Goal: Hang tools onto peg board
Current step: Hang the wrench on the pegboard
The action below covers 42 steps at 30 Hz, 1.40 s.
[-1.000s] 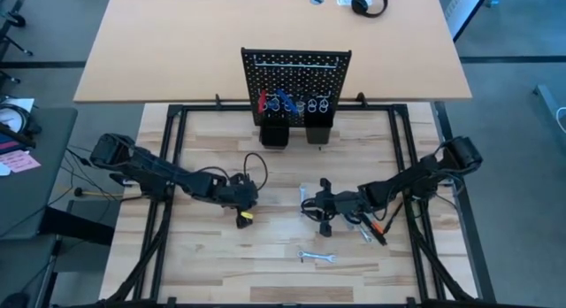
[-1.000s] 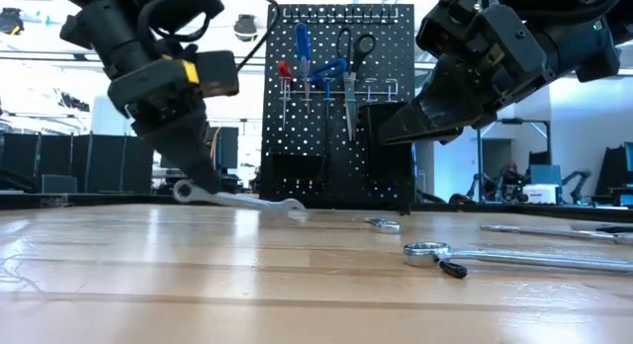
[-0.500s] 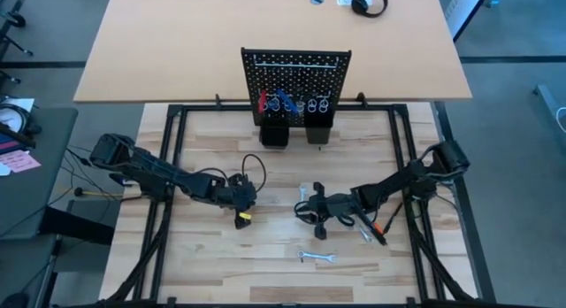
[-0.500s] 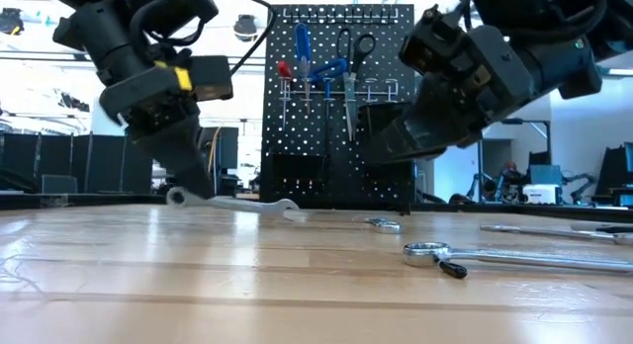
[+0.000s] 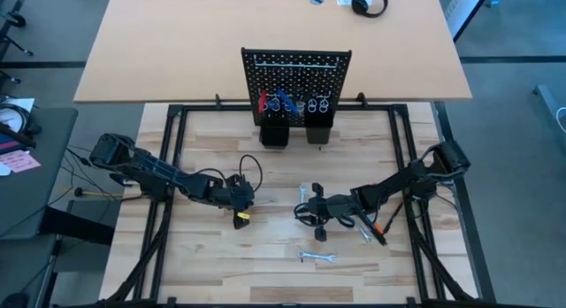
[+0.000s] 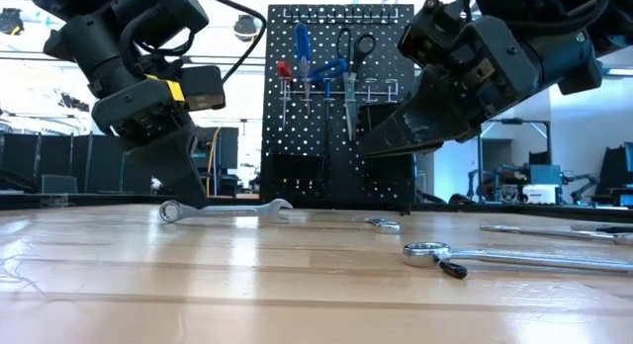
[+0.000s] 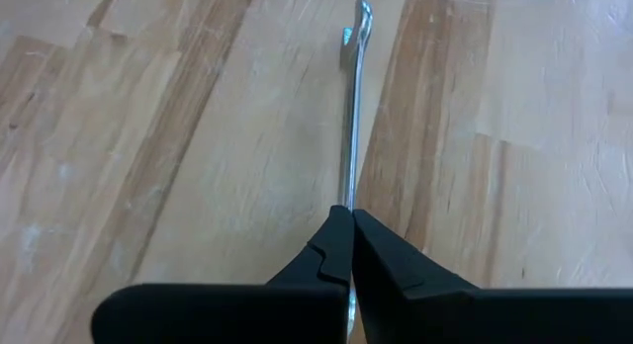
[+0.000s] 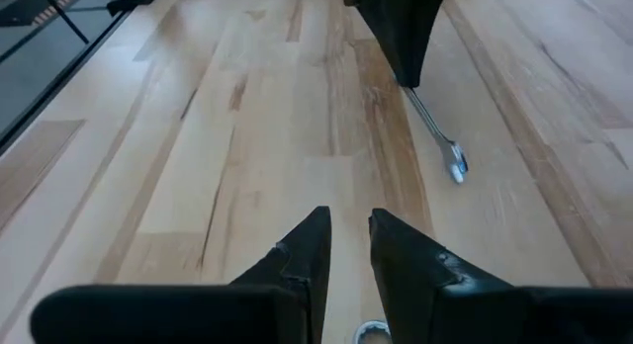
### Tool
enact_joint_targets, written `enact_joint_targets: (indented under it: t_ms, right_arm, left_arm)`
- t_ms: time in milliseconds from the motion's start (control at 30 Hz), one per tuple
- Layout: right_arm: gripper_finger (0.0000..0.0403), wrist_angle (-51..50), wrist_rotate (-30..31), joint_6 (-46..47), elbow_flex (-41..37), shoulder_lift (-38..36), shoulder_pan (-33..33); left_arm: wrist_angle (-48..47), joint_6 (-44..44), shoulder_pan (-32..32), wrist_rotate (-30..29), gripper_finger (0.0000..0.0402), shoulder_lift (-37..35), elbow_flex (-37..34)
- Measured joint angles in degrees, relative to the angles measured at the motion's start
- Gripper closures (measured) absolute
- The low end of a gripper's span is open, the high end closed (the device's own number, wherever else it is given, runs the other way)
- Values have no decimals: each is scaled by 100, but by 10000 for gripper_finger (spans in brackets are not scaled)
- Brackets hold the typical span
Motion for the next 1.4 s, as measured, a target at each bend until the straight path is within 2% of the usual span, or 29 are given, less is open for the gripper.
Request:
enact_joint_targets:
  t_ms: [367,800,1033,1400]
  right_arm:
    - [316,2,2,0,0,-2,0]
    - [316,2,2,2,0,-2,0]
    - [316,3,2,2,0,-4,0]
    - [316,2,0,2,0,-4,0]
  left_arm:
    - [6,17,0,96,400,0,-2]
    - [-35,28,0,94,344,4,-4]
    - [-686,21,11,216,327,-7,9]
    - [-792,-133,103,557,219,-9,62]
